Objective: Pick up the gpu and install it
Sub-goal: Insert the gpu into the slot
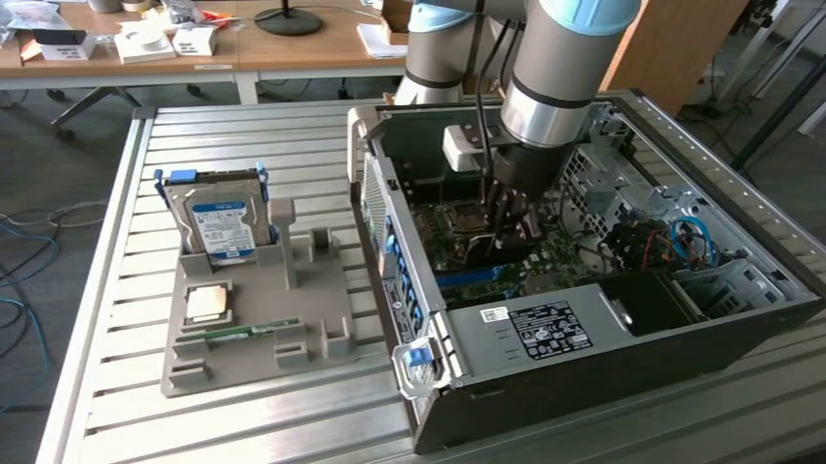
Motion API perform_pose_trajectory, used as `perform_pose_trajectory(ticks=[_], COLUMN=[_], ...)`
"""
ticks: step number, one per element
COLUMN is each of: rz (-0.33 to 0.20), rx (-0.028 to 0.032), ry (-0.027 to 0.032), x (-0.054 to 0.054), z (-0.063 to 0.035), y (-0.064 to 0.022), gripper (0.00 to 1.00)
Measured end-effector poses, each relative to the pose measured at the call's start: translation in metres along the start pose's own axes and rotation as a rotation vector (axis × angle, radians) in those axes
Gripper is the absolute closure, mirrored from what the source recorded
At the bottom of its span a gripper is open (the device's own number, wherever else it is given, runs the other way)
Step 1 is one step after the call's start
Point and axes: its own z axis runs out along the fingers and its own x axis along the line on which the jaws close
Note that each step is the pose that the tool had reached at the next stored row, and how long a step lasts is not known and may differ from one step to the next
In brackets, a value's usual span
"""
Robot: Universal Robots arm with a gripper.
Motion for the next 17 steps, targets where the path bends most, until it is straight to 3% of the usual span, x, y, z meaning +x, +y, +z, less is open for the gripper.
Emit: perform_pose_trajectory(ticks=[17], rz=[0.0], rx=[0.0001], ry=[0.0002], x=[0.0003], z=[0.0016], y=[0.0054], gripper=[0.74])
